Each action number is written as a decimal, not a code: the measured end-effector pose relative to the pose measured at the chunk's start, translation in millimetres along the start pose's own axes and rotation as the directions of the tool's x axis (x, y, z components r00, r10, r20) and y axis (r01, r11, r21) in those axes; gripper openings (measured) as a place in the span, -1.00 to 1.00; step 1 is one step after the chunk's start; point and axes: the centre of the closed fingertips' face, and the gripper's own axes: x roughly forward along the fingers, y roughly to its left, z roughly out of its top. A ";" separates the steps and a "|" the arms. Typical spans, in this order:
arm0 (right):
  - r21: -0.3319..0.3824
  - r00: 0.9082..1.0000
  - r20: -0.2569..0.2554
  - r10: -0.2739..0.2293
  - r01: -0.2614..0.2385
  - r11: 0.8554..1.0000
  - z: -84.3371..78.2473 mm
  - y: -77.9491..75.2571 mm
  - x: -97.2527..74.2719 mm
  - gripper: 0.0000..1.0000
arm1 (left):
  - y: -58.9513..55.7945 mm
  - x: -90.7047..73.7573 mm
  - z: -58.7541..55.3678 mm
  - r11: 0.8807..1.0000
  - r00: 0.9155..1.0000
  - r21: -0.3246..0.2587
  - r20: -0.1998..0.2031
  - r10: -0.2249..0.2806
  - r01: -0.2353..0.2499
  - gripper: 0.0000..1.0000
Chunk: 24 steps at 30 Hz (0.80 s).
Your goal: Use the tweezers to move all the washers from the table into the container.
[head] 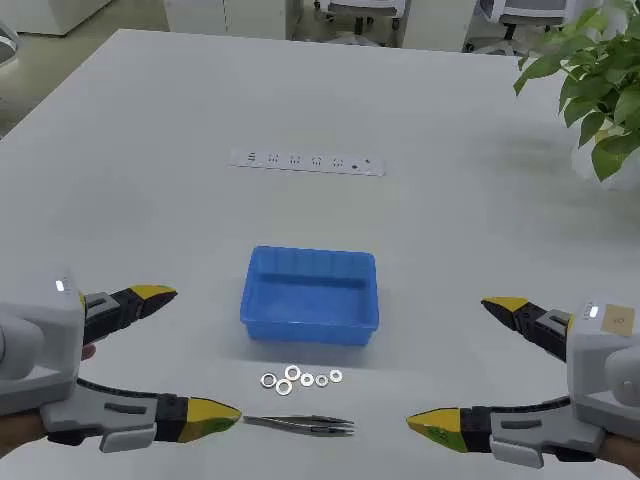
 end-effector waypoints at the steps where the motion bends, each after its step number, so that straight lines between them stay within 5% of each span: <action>1: 0.000 1.000 0.001 0.000 0.000 1.000 0.2 0.1 0.1 1.00 | -0.1 0.0 0.2 1.000 1.000 0.000 0.001 0.000 0.000 0.99; 24: -0.011 1.000 -0.001 0.001 -0.001 1.000 0.3 0.2 -0.7 0.99 | 0.1 0.0 1.1 1.000 1.000 0.006 0.001 0.004 -0.004 0.99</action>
